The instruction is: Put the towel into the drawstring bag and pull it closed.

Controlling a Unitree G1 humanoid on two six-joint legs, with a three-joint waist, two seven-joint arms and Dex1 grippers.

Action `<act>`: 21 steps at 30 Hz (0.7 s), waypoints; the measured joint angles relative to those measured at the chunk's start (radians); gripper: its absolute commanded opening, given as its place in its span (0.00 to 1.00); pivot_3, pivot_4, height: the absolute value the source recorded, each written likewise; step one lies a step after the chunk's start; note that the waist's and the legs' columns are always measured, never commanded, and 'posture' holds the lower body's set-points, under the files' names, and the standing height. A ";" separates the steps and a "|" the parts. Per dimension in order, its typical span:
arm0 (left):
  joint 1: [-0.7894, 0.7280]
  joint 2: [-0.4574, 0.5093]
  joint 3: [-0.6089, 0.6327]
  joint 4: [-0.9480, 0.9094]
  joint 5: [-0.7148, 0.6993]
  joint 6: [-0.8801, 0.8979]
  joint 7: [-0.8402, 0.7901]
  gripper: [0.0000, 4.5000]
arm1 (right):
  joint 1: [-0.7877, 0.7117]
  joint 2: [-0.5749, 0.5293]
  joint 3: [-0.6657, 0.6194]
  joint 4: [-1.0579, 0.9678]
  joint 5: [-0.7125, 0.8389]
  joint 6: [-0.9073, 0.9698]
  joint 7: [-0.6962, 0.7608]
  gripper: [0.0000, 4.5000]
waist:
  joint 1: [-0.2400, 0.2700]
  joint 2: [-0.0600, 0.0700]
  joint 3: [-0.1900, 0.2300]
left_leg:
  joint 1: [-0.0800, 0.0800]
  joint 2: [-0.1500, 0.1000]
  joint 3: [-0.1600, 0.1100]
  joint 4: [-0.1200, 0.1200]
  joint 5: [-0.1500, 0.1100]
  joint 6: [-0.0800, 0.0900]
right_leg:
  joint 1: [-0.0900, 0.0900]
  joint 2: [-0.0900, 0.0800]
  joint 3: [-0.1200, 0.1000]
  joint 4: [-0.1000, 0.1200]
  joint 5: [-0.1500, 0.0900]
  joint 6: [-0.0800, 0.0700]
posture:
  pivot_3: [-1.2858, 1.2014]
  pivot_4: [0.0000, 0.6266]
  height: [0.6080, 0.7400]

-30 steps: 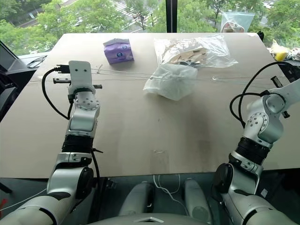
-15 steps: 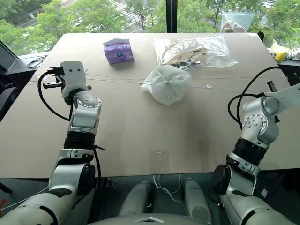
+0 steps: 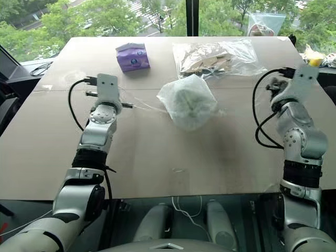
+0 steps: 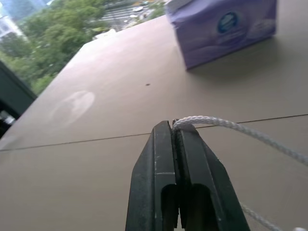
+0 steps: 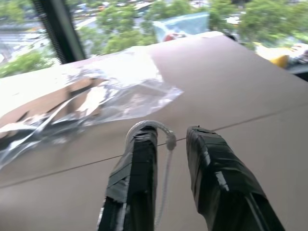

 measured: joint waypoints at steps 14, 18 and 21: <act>0.228 0.365 -0.027 -0.028 -0.163 -0.061 -0.837 0.99 | 0.463 -0.497 0.100 -0.033 -0.113 -0.199 0.748 0.99 | -0.012 0.000 0.000 | 0.002 0.001 0.001 0.003 0.000 0.000 | 0.001 0.000 0.001 0.000 -0.005 0.001 | 0.52 0.24 1.00; 0.357 0.362 0.025 -0.151 -0.283 0.001 -0.927 0.99 | 0.551 -0.431 0.048 -0.046 -0.080 -0.279 0.829 0.99 | 0.001 -0.001 0.000 | 0.002 0.001 0.001 0.005 0.000 0.000 | 0.002 0.000 0.000 0.000 -0.005 0.001 | 0.52 0.24 1.00; 0.410 0.360 0.037 -0.228 -0.319 0.034 -0.938 0.99 | 0.581 -0.379 0.021 -0.056 -0.039 -0.319 0.881 0.99 | 0.005 -0.001 0.000 | 0.002 0.001 0.001 0.005 0.000 0.000 | 0.002 0.000 0.000 0.000 -0.005 0.001 | 0.52 0.24 1.00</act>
